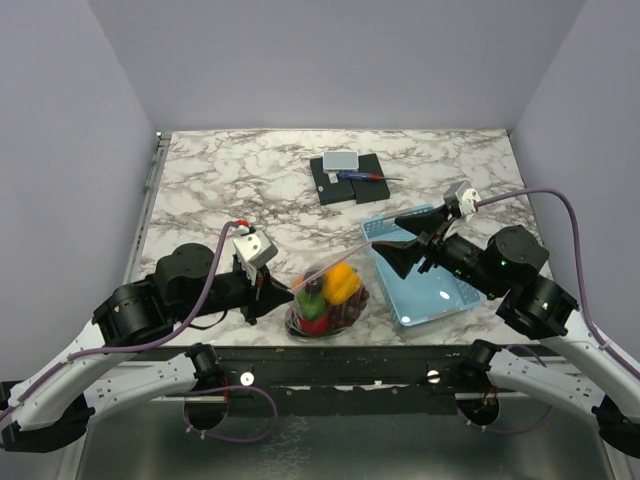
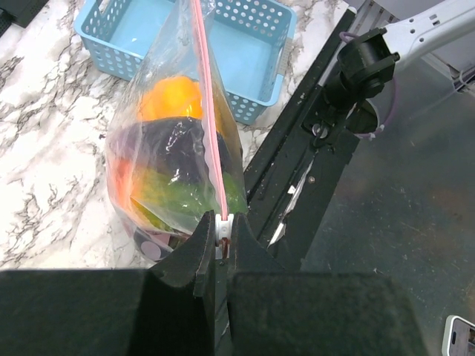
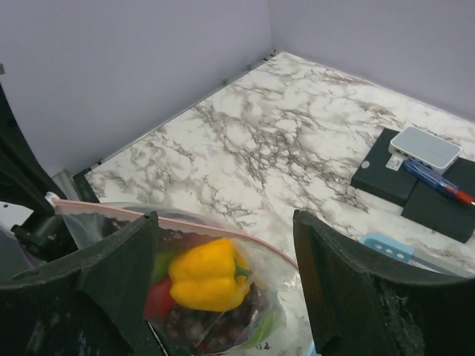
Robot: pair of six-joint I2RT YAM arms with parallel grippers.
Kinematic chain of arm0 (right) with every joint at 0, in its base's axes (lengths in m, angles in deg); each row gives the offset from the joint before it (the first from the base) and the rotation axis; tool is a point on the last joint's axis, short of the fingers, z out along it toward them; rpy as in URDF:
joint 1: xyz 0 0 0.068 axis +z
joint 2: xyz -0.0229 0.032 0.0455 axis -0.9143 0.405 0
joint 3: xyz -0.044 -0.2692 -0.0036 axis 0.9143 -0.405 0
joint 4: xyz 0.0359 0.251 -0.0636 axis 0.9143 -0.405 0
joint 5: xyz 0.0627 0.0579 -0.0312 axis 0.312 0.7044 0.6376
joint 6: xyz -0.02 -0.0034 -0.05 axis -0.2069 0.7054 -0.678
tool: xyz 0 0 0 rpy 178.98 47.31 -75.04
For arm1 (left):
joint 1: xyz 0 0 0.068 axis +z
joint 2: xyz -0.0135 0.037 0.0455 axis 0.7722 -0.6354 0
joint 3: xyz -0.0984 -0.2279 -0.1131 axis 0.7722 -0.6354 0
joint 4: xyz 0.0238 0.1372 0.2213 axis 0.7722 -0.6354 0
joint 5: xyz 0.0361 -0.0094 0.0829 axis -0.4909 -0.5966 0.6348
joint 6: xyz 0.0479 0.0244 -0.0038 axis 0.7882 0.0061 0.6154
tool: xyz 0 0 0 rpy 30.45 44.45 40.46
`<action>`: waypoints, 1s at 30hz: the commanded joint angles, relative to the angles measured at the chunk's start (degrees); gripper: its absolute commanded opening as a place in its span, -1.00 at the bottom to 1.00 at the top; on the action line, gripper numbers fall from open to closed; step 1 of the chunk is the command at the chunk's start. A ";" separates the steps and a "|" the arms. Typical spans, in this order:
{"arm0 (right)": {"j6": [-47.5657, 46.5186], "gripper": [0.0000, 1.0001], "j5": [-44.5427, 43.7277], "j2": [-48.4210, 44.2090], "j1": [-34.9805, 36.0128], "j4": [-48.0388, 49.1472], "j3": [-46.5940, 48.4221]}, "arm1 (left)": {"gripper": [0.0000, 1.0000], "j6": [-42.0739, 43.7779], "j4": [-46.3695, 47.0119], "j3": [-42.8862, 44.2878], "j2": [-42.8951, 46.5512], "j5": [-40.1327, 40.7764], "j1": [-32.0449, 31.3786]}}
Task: Place the food in the zip-top bag and seal the zipper
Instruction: Zip the zipper food storage bag at the center of the board, then place the zipper food storage bag at the center of the board.
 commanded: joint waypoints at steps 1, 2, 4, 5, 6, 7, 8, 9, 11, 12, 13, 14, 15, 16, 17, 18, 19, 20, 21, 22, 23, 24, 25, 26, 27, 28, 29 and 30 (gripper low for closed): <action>2.76 0.59 7.36 2.31 -0.15 -5.29 3.96 | -1.00 -0.33 1.87 -0.75 0.31 -2.02 0.00; 2.53 0.60 8.90 3.08 -0.15 -6.19 5.04 | -1.00 -0.26 2.00 -0.82 0.32 -2.20 0.03; 1.18 0.60 11.33 4.78 -0.15 -9.06 7.42 | -1.00 -0.24 2.15 -0.99 0.29 -2.38 -0.03; 0.35 0.60 11.64 5.51 -0.15 -10.73 8.57 | -1.00 -0.18 2.23 -1.03 0.33 -2.42 0.01; -0.60 0.60 11.95 6.13 -0.15 -12.57 9.74 | -1.00 -0.21 2.27 -1.08 0.40 -2.60 0.01; -1.96 0.60 12.55 6.72 -0.15 -14.29 10.76 | -1.00 -0.09 2.27 -1.12 0.32 -2.74 0.02; -3.59 0.60 13.12 7.06 -0.15 -15.70 11.52 | -1.00 -0.08 2.33 -1.13 0.26 -2.98 0.03; -4.78 0.60 13.46 7.38 -0.13 -16.72 12.24 | -1.00 0.00 2.33 -1.13 0.18 -3.10 -0.02; -7.52 0.60 14.35 7.58 -0.15 -17.88 12.60 | -1.00 0.20 2.24 -1.05 0.18 -3.16 0.03; -10.25 0.61 15.06 7.60 -0.15 -18.12 12.40 | -1.00 0.33 2.25 -0.97 0.27 -3.09 0.02; -12.35 0.63 15.58 7.73 -0.15 -18.36 12.30 | -1.00 0.39 2.25 -0.81 0.33 -3.08 0.03; -14.36 0.64 15.87 7.97 -0.15 -18.58 12.16 | -1.00 0.41 2.25 -0.66 0.35 -3.12 0.03; -16.49 0.65 15.69 8.20 -0.15 -18.64 11.90 | -1.00 0.58 2.17 -0.46 0.34 -3.03 0.01; -18.47 0.65 15.44 8.58 -0.15 -18.76 11.70 | -1.00 0.59 2.08 -0.31 0.49 -3.02 0.02; -20.43 0.66 15.40 8.95 -0.15 -19.05 11.59 | -1.00 0.66 1.92 -0.19 0.53 -2.98 0.03; -22.48 0.66 15.80 9.50 -0.15 -19.41 11.64 | -1.00 0.70 1.78 -0.10 0.53 -3.05 -0.04; -24.32 0.66 16.21 10.03 -0.15 -19.82 11.66 | -1.00 0.75 1.75 -0.08 0.51 -3.21 0.00; -26.28 0.66 16.63 10.66 -0.15 -20.14 11.72 | -1.00 0.75 1.69 -0.12 0.59 -3.43 -0.02; -27.92 0.67 16.76 11.13 -0.15 -20.21 11.71 | -1.00 0.73 1.60 -0.20 0.65 -3.62 0.03; -29.42 0.67 16.55 11.60 -0.15 -20.19 11.66 | -1.00 0.76 1.57 -0.31 0.74 -3.75 0.03; -30.80 0.67 16.17 12.10 -0.15 -20.12 11.58 | -1.00 0.80 1.49 -0.41 0.69 -3.89 0.03; -32.05 0.68 16.04 12.62 -0.15 -20.21 11.65 | -1.00 0.80 1.40 -0.42 0.73 -3.87 -0.02; -33.20 0.68 16.02 13.17 -0.15 -20.37 11.80 | -1.00 0.83 1.31 -0.42 0.78 -4.01 0.02; -34.14 0.69 15.93 13.85 -0.15 -20.67 11.97 | -1.00 0.88 1.09 -0.42 0.78 -3.95 0.03; -35.47 0.69 15.62 14.51 -0.15 -20.93 12.13 | -1.00 0.99 1.03 -0.30 0.84 -4.07 0.03; -36.30 0.69 15.25 15.28 -0.15 -21.20 12.22 | -1.00 1.09 0.90 -0.19 0.94 -4.04 0.03; -36.99 0.69 15.17 15.98 -0.15 -21.57 12.39 | -1.00 1.22 0.85 -0.04 1.09 -4.03 -0.01; -37.50 0.69 15.47 16.70 -0.15 -22.17 12.69 | -1.00 1.37 0.70 0.13 1.19 -3.94 0.03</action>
